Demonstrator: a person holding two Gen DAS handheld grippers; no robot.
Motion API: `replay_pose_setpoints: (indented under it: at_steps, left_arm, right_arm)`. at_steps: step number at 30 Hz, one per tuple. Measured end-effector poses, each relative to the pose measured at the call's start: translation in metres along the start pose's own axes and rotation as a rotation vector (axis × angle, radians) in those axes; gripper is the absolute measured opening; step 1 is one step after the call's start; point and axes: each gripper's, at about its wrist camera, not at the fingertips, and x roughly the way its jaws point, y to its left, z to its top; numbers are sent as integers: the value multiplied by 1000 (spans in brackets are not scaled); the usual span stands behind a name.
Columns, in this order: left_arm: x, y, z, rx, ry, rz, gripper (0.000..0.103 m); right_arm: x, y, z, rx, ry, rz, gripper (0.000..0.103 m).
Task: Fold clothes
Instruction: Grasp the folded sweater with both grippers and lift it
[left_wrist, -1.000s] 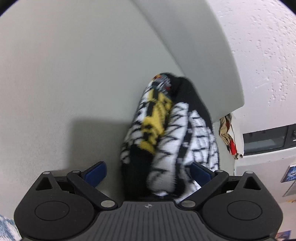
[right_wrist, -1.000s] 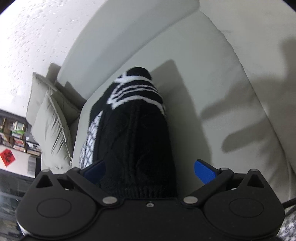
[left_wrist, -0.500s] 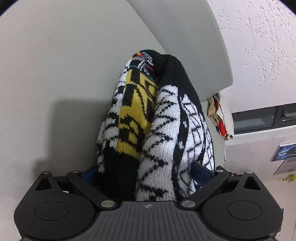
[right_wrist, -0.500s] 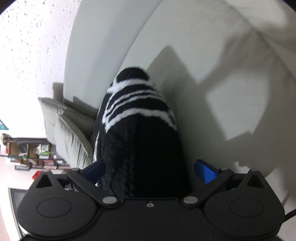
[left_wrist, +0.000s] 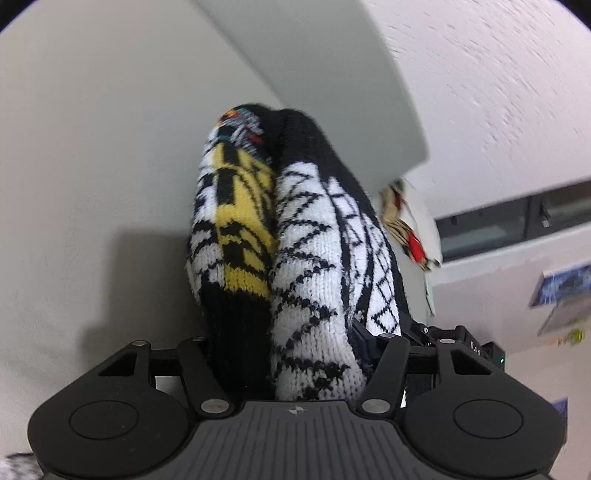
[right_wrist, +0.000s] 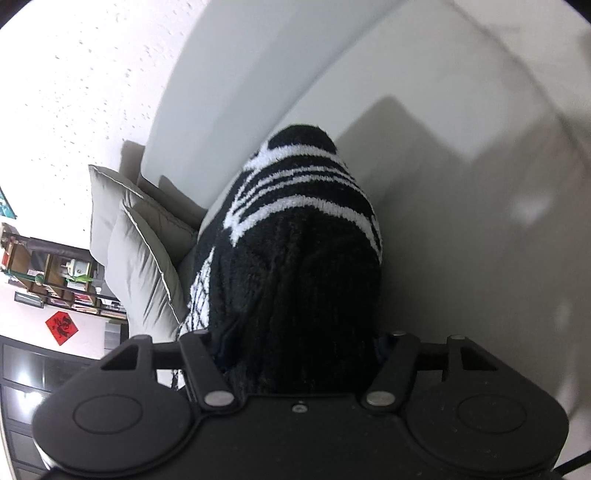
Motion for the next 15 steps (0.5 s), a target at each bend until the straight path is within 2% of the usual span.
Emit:
replay_pose_setpoints:
  at_steps: [5, 8, 15]
  left_arm:
    - [28, -60, -7, 111, 41, -62, 56]
    - [55, -108, -14, 186, 77, -117, 57]
    - [141, -228, -46, 372, 189, -202, 56]
  right_arm:
    - [-70, 0, 5, -21, -110, -6, 61]
    - [-127, -7, 7, -21, -205, -6, 61]
    - [-266, -48, 8, 22, -437, -10, 61]
